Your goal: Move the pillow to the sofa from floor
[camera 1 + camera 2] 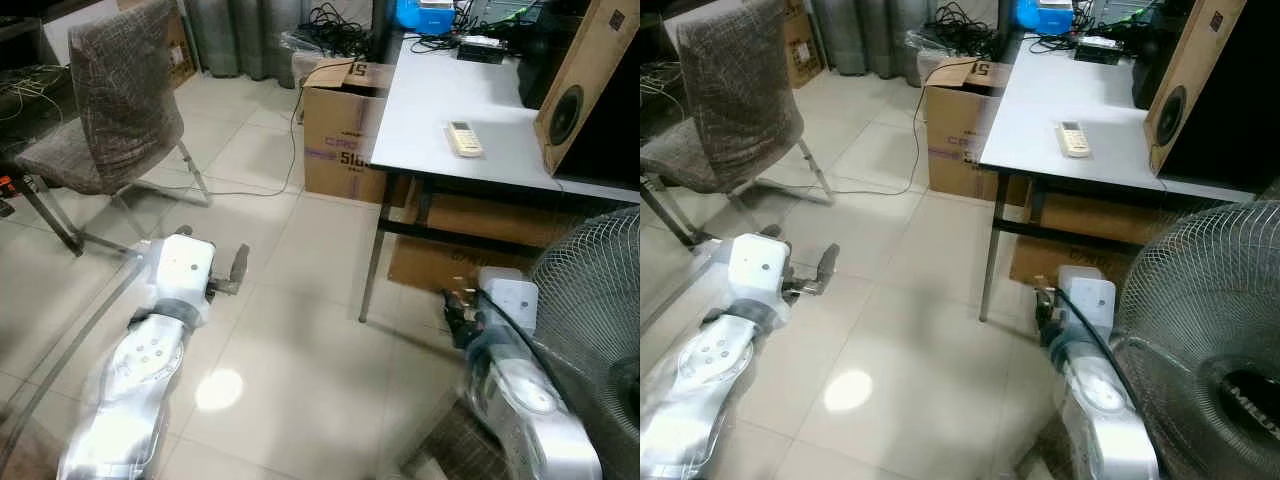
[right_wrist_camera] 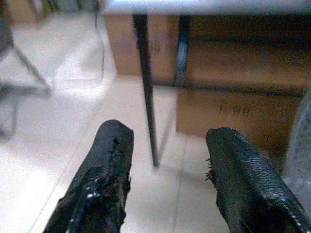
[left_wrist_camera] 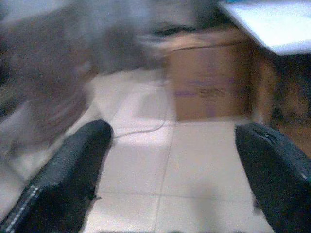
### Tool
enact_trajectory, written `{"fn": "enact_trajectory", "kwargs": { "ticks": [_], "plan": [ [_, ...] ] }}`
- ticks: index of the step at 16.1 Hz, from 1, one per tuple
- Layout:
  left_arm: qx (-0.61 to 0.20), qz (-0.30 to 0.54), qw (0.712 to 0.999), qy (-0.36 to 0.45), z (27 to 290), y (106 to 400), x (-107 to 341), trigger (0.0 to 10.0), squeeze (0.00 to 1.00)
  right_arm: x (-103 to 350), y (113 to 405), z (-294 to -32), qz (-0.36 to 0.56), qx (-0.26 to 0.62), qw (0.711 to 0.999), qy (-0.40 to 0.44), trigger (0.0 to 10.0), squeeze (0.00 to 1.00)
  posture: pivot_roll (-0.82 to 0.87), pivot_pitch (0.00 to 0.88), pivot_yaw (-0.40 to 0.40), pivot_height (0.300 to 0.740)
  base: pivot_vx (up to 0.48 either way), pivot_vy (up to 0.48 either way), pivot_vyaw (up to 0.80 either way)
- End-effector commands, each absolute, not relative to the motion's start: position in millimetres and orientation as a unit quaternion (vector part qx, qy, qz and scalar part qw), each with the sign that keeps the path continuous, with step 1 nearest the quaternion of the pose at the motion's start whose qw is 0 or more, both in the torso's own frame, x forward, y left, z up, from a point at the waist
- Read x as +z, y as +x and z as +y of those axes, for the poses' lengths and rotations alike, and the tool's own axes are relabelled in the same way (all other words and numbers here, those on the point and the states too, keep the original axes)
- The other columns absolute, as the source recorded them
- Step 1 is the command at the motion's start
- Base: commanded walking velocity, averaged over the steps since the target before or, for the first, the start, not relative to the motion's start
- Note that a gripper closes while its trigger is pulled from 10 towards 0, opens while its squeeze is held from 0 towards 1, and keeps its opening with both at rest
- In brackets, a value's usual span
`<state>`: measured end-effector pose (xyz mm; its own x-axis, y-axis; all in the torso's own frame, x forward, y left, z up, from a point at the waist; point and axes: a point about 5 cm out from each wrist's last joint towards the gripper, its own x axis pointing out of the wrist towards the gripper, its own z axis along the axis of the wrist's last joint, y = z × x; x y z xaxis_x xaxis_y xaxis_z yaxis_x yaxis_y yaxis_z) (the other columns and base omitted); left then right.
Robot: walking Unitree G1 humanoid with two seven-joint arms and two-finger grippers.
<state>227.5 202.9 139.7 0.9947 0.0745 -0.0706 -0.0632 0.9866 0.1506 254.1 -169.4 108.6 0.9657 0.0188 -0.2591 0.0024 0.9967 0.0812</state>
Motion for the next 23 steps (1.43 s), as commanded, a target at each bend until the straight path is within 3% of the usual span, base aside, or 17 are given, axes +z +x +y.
{"fn": "enact_trajectory", "kwargs": {
  "ticks": [1, 3, 7, 10, 16, 20, 23],
  "plan": [
    [0.062, 0.062, 0.992, 0.087, 225.4, 226.2, 146.0, 10.0, 0.0, 124.9, 244.8, -172.3, 0.083, 0.031, 0.995, 0.051, 10.0, 1.0, 0.08, 0.0, -0.017, 0.74, 0.0, 0.0, 0.0],
    [0.043, 0.061, 0.992, 0.106, 226.9, 230.3, 150.0, 10.0, 0.0, 120.5, 238.3, -173.2, 0.097, 0.022, 0.99, 0.097, 10.0, 1.0, 0.1, 0.0, -0.016, 0.74, 0.0, 0.0, 0.0],
    [0.023, 0.074, 0.99, 0.12, 229.3, 234.9, 158.0, 10.0, 0.0, 121.0, 236.9, -169.0, 0.087, 0.04, 0.99, 0.104, 10.0, 1.0, 0.11, 0.0, 0.019, 0.74, 0.0, 0.0, 0.0],
    [-0.006, 0.081, 0.991, 0.108, 223.7, 246.5, 157.7, 10.0, 0.0, 113.9, 220.9, -156.1, 0.091, 0.049, 0.992, 0.079, 10.0, 1.0, 0.06, 0.0, 0.099, 0.74, 0.0, 0.0, 0.8],
    [0.017, 0.081, 0.996, 0.033, 211.6, 258.1, 149.5, 10.0, 0.0, 120.2, 227.7, -166.7, 0.057, 0.037, 0.997, 0.023, 10.0, 1.0, 0.02, 0.0, 0.084, 0.74, 0.0, 0.0, 0.8],
    [-0.042, 0.055, 0.994, 0.087, 192.9, 265.2, 149.3, 10.0, 0.0, 114.9, 231.5, -183.4, 0.067, -0.022, 0.997, 0.038, 10.0, 1.0, 0.01, 0.0, 0.1, 0.74, 0.0, 0.0, 0.8],
    [-0.034, 0.053, 0.993, 0.096, 189.1, 266.4, 147.2, 10.0, 0.0, 115.3, 234.9, -172.5, 0.085, 0.002, 0.996, 0.029, 10.0, 1.0, 0.0, 0.0, 0.103, 0.74, 0.0, 0.0, 0.8]
  ]
}}
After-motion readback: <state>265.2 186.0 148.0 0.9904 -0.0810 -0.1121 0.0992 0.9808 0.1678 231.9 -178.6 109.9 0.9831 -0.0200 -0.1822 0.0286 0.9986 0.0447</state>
